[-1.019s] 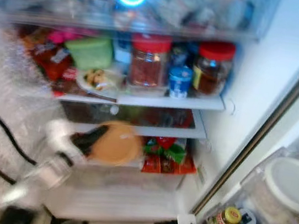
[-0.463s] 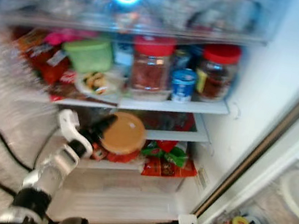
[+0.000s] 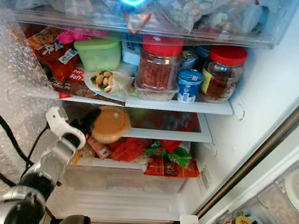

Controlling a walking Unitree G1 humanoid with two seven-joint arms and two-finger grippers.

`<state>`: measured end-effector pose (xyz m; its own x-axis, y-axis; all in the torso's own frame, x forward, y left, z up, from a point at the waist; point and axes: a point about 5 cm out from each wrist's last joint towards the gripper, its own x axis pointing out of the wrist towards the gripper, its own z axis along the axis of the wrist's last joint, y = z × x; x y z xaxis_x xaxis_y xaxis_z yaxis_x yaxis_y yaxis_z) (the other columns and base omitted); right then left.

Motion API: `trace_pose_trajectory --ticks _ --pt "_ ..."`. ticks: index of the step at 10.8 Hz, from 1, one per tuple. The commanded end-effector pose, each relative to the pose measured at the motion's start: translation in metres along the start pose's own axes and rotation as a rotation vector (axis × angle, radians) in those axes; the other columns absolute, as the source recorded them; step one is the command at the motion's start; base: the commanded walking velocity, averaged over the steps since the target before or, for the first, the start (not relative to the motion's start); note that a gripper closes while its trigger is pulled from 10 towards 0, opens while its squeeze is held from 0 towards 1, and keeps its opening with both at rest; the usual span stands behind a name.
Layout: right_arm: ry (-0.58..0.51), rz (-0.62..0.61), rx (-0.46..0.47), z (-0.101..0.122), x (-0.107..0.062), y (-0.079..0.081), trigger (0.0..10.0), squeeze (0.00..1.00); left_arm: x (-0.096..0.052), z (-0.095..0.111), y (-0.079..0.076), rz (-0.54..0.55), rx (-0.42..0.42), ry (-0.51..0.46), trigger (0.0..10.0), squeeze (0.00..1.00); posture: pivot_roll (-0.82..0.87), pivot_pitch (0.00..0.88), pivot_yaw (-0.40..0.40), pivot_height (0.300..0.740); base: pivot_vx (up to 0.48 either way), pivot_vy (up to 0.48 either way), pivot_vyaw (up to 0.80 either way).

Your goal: Restocking fridge

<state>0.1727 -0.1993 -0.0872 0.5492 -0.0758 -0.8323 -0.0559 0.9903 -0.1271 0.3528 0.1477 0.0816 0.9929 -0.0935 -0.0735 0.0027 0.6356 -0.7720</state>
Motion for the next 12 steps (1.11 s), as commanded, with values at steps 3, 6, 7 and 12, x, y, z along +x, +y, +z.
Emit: trace_pose_trajectory --ticks 3,6,7,12 --pt "0.016 -0.001 -0.003 -0.006 -0.001 0.000 10.0 0.00 0.011 0.002 -0.011 -0.020 0.058 0.049 10.0 0.00 -0.02 0.000 0.002 0.629 0.000 0.000 0.00" --pt "0.020 0.000 0.001 -0.014 -0.003 0.001 10.0 0.00 0.018 0.015 -0.010 0.071 0.085 -0.013 10.0 0.00 -0.04 0.000 0.010 0.629 0.000 0.000 0.00" --pt "0.020 -0.001 0.003 -0.016 -0.004 0.001 10.0 0.00 0.018 0.016 -0.010 0.092 0.087 -0.025 10.0 0.00 -0.05 0.000 0.013 0.629 0.000 0.000 0.00" --pt "0.020 -0.005 0.010 -0.019 -0.004 0.002 10.0 0.00 0.020 0.020 -0.010 0.146 0.023 -0.075 10.0 1.00 -0.05 0.000 0.018 0.629 0.000 0.000 0.00"
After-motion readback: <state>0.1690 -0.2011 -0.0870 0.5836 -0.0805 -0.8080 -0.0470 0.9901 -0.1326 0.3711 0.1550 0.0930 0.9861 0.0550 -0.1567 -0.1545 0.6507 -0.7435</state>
